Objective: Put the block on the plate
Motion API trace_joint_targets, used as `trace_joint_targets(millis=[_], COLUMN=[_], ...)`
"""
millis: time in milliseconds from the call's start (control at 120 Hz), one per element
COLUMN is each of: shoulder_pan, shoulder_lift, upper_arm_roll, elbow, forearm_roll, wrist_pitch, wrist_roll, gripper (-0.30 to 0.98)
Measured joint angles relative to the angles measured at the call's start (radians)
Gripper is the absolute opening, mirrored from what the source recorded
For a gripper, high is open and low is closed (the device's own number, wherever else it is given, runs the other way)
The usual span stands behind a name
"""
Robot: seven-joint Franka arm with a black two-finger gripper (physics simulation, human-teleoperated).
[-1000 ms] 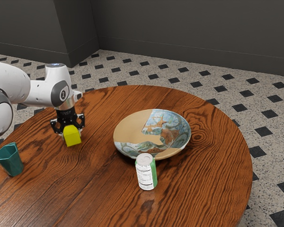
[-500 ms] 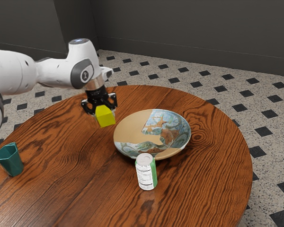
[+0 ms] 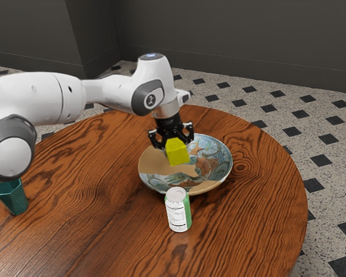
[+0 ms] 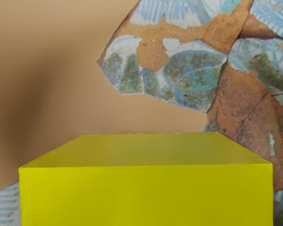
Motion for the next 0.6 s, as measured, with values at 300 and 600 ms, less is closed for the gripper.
trace_joint_targets(millis=[300, 600], shoulder_pan=[-0.012, -0.020], shoulder_lift=[-0.031, -0.222], upper_arm_roll=[0.005, 0.098], elbow=[-0.012, -0.056], forearm_roll=[0.014, 0.017], wrist_pitch=[0.005, -0.101], wrist_roll=[-0.059, 0.031], gripper=[0.61, 0.67])
